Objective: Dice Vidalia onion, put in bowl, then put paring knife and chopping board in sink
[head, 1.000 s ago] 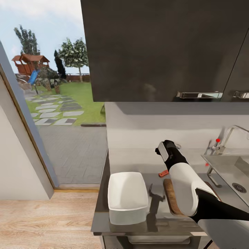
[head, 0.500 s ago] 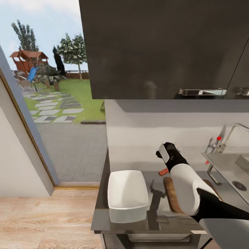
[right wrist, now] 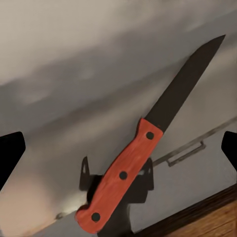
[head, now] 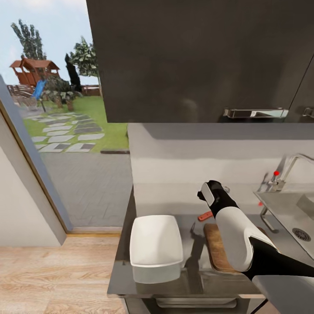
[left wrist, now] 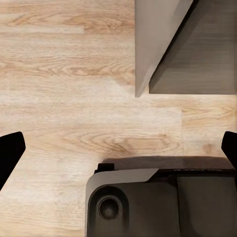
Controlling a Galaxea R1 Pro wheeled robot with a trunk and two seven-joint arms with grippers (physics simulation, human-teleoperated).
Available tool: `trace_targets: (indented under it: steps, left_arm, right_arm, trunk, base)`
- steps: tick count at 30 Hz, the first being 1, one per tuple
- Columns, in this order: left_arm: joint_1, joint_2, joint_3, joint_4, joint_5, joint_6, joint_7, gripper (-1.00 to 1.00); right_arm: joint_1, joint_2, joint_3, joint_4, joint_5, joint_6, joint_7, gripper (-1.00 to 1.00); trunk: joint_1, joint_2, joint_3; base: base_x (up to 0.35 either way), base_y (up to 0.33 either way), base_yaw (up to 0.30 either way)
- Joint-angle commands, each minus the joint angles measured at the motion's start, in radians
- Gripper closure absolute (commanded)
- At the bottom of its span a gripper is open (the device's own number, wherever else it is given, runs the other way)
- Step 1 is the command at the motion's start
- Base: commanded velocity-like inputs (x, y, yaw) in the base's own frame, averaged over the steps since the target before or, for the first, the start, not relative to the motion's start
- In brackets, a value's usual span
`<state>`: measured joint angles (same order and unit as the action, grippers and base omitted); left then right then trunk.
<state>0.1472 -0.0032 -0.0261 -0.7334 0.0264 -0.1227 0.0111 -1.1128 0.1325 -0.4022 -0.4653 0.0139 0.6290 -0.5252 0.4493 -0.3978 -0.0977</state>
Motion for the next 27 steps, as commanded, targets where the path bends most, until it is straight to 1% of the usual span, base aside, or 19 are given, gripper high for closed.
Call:
trace_targets:
  steps: [1,13,18,27]
  left_arm:
    - [0.000,0.000,-0.001,-0.001,0.003,-0.002,0.001,-1.00]
    - [0.000,0.000,-0.002,0.001,0.003,-0.002,0.001,-1.00]
    - [0.000,0.000,-0.002,0.002,0.003,-0.002,0.001,-1.00]
    - [0.000,0.000,-0.002,0.002,0.003,-0.002,0.001,-1.00]
  right_arm:
    - [-0.001,0.001,-0.004,-0.001,0.001,0.005,-0.002,-1.00]
    - [-0.001,0.001,-0.004,0.012,0.001,0.005,-0.002,-1.00]
    - [-0.001,0.001,-0.004,0.019,0.001,0.005,-0.001,-1.00]
    - [-0.001,0.001,-0.004,0.020,0.001,0.005,-0.001,-1.00]
  trunk:
    - [0.001,-0.002,-0.004]
    - [0.001,-0.002,-0.023]
    - [0.001,-0.002,-0.031]
    - [0.001,-0.002,-0.045]
  base:
    - [0.030,-0.040,0.000]
    - [0.002,-0.004,0.000]
    - [-0.072,0.000,0.000]
    - [-0.011,0.000,0.000]
